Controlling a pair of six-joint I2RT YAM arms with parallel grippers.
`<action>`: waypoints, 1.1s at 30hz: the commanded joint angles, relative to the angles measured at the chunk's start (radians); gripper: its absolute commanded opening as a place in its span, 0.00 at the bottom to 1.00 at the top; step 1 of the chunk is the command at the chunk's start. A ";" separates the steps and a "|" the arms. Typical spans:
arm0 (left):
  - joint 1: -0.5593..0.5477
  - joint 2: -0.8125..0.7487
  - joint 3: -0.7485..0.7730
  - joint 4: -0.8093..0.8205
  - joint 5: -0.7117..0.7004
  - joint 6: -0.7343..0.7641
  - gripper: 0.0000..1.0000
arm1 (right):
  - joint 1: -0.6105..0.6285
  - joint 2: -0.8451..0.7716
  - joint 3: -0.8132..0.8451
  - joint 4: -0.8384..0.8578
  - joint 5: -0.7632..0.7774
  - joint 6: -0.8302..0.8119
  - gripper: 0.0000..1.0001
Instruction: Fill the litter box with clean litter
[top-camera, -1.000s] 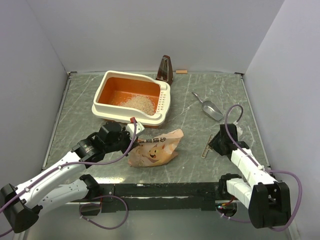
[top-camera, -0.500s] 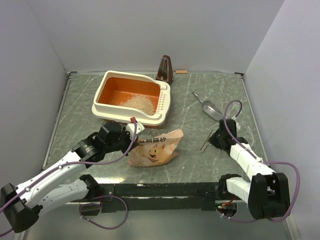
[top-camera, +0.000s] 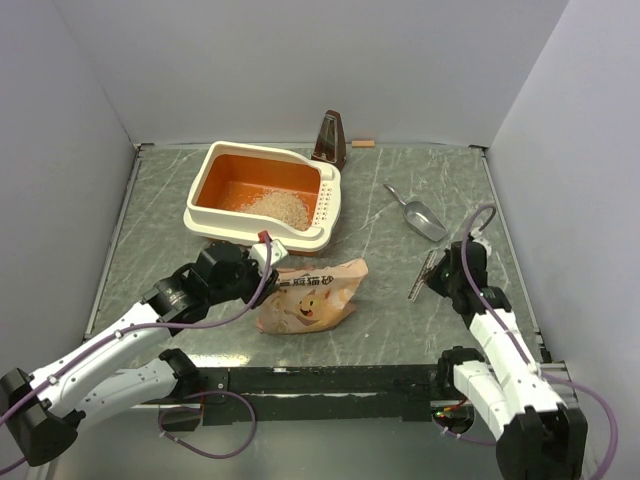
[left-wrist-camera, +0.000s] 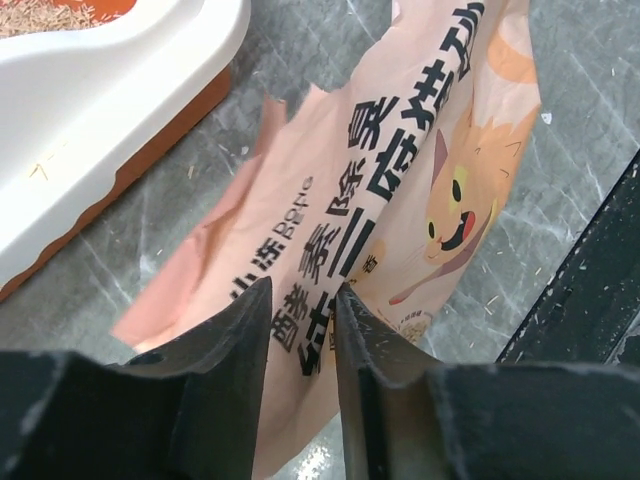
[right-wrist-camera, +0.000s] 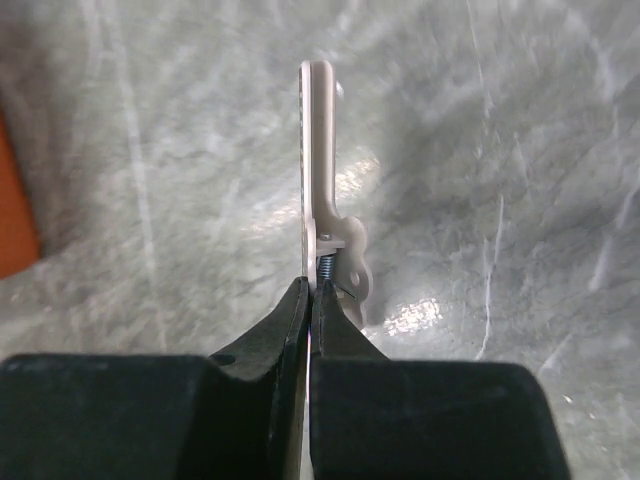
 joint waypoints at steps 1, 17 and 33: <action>-0.001 0.016 0.136 -0.055 -0.020 -0.020 0.36 | 0.039 -0.086 0.137 -0.090 0.026 -0.106 0.00; -0.001 0.036 0.379 0.038 0.315 -0.308 0.41 | 0.444 -0.145 0.472 0.016 -0.309 -0.368 0.00; -0.001 -0.141 0.033 0.773 0.339 -0.738 0.46 | 0.632 -0.031 0.624 0.068 -0.655 -0.376 0.00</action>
